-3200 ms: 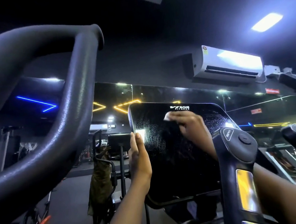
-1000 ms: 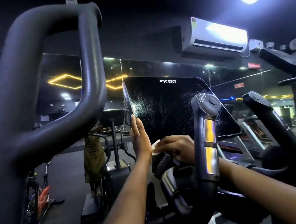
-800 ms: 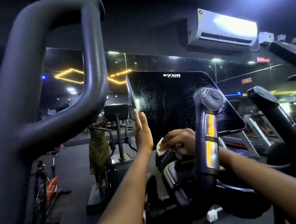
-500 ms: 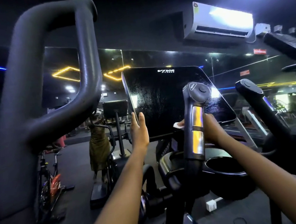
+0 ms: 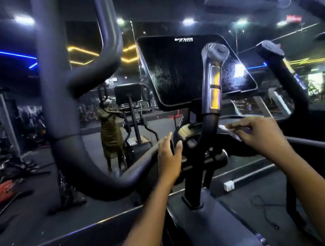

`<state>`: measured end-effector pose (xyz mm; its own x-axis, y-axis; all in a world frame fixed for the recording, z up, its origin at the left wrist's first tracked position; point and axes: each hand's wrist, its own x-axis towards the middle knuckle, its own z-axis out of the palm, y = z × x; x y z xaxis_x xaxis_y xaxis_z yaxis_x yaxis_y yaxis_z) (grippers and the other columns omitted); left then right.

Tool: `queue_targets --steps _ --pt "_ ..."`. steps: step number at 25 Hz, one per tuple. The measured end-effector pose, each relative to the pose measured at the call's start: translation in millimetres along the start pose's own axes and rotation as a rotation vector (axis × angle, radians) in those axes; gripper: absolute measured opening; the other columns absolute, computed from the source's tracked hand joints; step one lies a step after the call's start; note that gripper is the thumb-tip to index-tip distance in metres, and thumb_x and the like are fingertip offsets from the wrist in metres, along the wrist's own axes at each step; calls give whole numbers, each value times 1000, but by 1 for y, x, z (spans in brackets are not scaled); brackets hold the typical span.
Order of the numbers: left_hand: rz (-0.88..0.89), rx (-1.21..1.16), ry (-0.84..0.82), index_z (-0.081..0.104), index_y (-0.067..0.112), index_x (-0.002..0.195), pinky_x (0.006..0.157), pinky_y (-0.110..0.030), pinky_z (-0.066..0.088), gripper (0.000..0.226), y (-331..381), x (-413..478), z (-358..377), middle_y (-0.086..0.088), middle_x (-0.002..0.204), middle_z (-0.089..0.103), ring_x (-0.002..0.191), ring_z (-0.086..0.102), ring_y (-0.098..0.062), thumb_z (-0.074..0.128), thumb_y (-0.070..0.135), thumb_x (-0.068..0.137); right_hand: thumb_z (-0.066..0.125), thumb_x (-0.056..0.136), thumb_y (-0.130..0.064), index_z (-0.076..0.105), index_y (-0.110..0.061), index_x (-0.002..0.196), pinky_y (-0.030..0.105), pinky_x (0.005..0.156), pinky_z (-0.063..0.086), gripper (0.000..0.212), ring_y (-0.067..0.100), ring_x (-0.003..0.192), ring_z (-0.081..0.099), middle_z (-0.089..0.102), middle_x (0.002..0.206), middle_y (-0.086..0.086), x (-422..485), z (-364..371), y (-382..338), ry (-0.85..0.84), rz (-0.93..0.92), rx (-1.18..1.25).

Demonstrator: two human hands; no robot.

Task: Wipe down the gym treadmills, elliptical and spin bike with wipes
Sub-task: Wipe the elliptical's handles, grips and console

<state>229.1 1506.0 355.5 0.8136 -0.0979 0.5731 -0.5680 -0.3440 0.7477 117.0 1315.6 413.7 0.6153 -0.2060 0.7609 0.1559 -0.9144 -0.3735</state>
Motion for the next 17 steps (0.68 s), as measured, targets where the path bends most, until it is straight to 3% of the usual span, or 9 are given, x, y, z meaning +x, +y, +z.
queue_targets --steps 3,7,11,14,17 --pt "49 71 -109 46 10 138 107 -22 27 43 -39 -64 -2 -8 144 44 133 41 -20 51 23 97 63 78 -1 75 -19 95 29 83 45 28 24 98 65 73 96 7 -69 13 0 -99 130 28" --pt "35 246 -393 40 15 143 110 -25 26 48 -120 -180 -10 -4 146 39 133 39 -20 47 33 99 61 82 -5 73 -22 101 20 74 39 29 22 101 64 71 103 7 -184 57 -6 -380 168 -70" --pt "-64 449 -679 34 17 146 111 -32 29 52 -185 -304 -31 -4 149 34 135 36 -22 41 39 100 59 84 -13 73 -18 104 18 77 39 25 20 105 62 71 104 9 -313 82 -13 -560 342 -119" --pt "-115 473 -841 32 16 147 110 -33 32 53 -201 -383 -49 -4 149 35 132 39 -21 39 41 101 64 83 -24 75 -16 97 23 73 43 20 20 99 65 72 96 10 -399 75 -32 -615 466 -59" --pt "-124 503 -964 31 14 148 111 -33 31 54 -204 -436 -50 -6 150 33 135 35 -21 39 40 101 62 84 -23 76 -20 92 24 70 45 16 20 92 66 73 92 8 -467 65 -48 -675 540 -52"
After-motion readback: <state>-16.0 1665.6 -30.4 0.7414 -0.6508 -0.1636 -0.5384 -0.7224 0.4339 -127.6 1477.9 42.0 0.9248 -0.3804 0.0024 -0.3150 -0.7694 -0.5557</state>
